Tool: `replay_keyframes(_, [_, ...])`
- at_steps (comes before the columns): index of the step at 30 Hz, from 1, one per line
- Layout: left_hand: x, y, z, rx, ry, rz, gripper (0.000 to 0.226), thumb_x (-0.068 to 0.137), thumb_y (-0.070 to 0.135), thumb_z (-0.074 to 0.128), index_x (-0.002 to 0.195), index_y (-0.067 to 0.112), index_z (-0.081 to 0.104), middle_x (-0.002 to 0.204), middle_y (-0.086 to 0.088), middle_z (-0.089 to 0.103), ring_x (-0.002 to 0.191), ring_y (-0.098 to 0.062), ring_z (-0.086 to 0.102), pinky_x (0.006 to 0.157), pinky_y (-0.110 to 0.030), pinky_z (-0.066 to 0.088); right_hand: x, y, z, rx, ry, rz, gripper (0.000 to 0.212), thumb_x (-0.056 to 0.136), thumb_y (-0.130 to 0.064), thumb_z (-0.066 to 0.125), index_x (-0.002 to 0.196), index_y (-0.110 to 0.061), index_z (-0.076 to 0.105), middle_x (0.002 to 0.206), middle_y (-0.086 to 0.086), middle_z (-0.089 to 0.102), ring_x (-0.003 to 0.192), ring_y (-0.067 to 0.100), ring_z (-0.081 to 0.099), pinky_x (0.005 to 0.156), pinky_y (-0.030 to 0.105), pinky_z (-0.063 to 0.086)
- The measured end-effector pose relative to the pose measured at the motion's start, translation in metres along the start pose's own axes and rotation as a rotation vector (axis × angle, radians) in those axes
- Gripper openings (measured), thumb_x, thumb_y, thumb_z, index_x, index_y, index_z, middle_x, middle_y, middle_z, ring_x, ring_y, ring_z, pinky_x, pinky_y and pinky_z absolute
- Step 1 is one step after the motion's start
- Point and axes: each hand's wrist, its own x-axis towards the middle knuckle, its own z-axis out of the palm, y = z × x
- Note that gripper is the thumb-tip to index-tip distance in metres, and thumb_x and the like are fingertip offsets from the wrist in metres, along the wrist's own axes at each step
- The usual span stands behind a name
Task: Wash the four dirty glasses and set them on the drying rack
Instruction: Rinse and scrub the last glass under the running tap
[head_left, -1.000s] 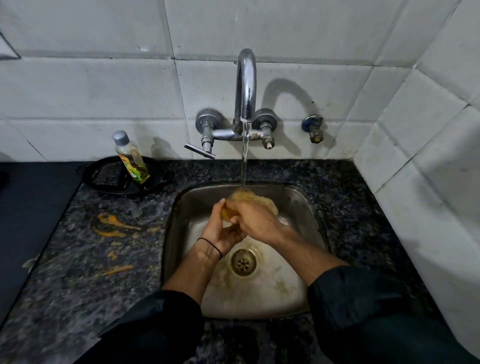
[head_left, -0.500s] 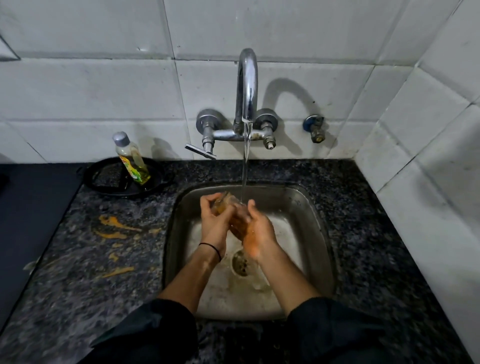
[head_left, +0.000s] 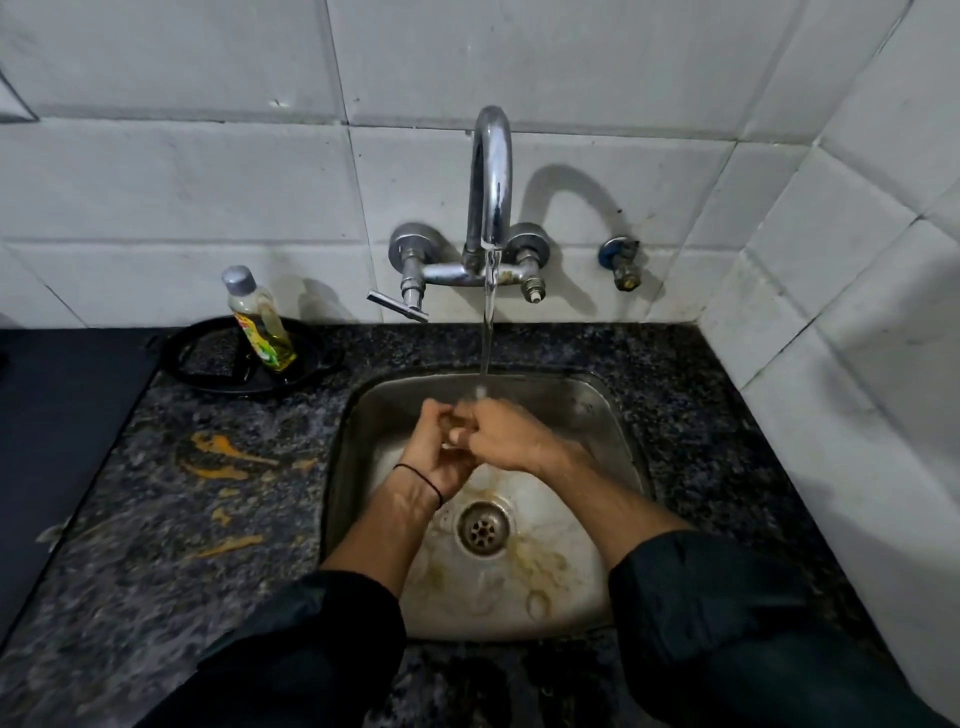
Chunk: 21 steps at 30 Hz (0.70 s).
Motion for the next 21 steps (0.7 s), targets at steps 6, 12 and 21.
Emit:
replay_keyframes(6, [0.004,0.009,-0.004,0.069,-0.044,-0.034,0.034,0.094,0.04,0.05,0.102,0.011,0.066,0.104,-0.013,0.062,0.088,-0.022,0.058,0.074,-0.037,0.055,0.001,0.004,-0.013,-0.42,-0.009,-0.188,0.012,0.093,-0.023,0.059,0.104,-0.027,0.055,0.114,0.003,0.061,0.112,0.022,0.055,0.097,0.046,0.036])
replay_keyframes(12, [0.005,0.015,-0.006,0.032,-0.078,-0.038,0.032,0.093,0.039,0.048,0.087,0.014,0.066,0.077,-0.008,0.065,0.074,-0.019,0.063,0.073,-0.033,0.048,0.012,0.006,0.003,-0.075,0.082,-0.065,0.017,0.097,-0.029,0.055,0.105,-0.024,0.068,0.111,0.004,0.067,0.104,0.022,0.064,0.094,0.046,0.051])
replay_keyframes(21, [0.011,0.016,-0.008,-0.002,-0.247,0.022,0.028,0.097,0.026,0.042,0.103,0.009,0.064,0.086,-0.009,0.069,0.08,-0.022,0.067,0.065,-0.034,0.057,0.019,0.004,0.005,0.341,0.232,0.088,0.027,0.098,-0.033,0.058,0.098,-0.012,0.074,0.095,0.006,0.074,0.089,0.021,0.07,0.084,0.041,0.057])
